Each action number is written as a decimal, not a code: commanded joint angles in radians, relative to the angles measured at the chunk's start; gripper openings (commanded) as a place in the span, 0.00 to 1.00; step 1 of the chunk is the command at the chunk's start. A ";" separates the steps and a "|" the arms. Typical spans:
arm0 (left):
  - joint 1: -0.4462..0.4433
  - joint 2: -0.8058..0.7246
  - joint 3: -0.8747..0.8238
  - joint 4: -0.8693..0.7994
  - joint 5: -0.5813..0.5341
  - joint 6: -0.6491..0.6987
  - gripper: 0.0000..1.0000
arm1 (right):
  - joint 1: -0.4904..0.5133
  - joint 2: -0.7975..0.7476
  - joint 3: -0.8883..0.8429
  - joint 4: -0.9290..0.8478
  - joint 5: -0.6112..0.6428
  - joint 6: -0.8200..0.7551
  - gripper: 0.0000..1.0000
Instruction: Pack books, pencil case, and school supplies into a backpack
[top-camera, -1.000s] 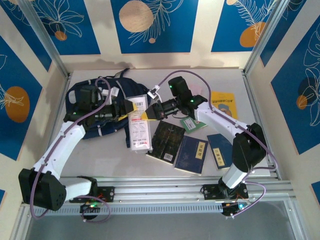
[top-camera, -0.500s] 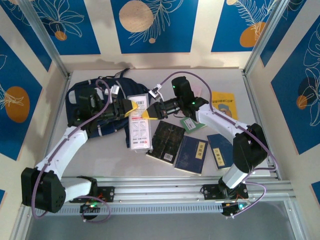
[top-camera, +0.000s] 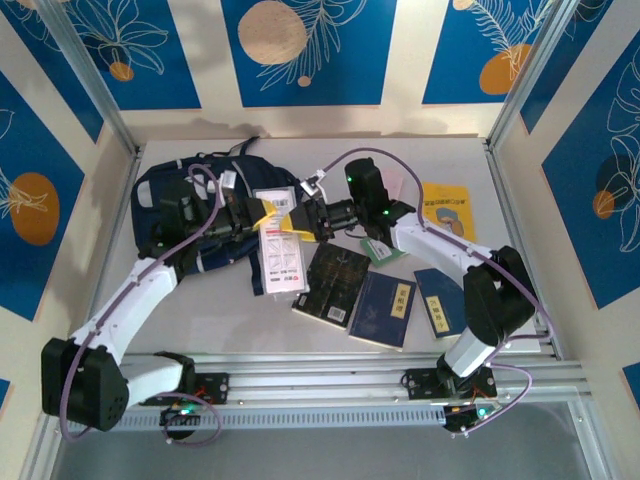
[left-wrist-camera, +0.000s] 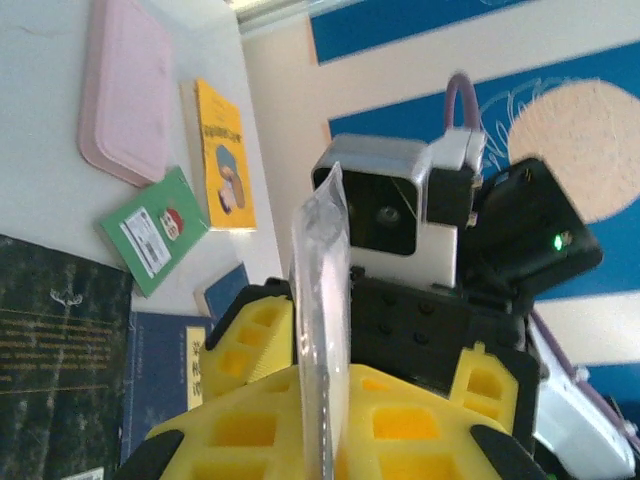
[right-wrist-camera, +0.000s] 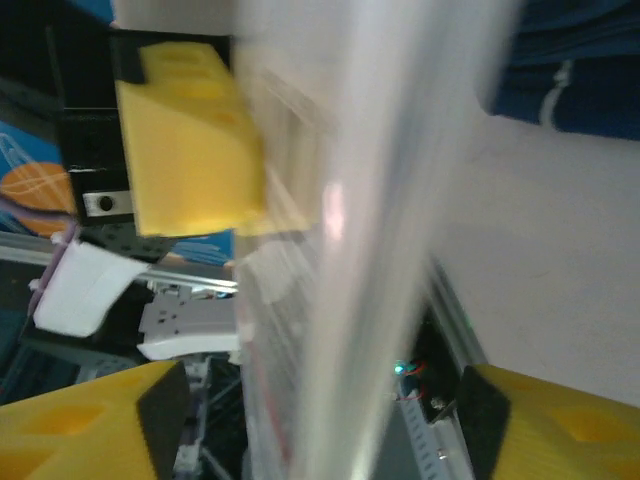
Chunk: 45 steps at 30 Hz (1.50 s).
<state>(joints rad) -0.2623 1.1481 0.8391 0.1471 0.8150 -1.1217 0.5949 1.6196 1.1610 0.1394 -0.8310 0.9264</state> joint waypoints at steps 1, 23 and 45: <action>-0.009 -0.066 -0.020 0.067 -0.182 -0.102 0.09 | 0.011 -0.035 -0.090 0.183 0.125 0.197 0.94; -0.012 -0.150 -0.089 0.110 -0.649 -0.194 0.07 | 0.107 0.008 -0.324 0.853 0.426 0.691 0.69; -0.029 -0.053 0.107 -0.405 -0.741 0.233 0.81 | 0.006 -0.124 -0.416 0.618 0.479 0.523 0.06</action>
<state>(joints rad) -0.2863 1.0332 0.8268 -0.0757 0.1253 -1.0798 0.6346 1.5753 0.7643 0.8398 -0.3847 1.5352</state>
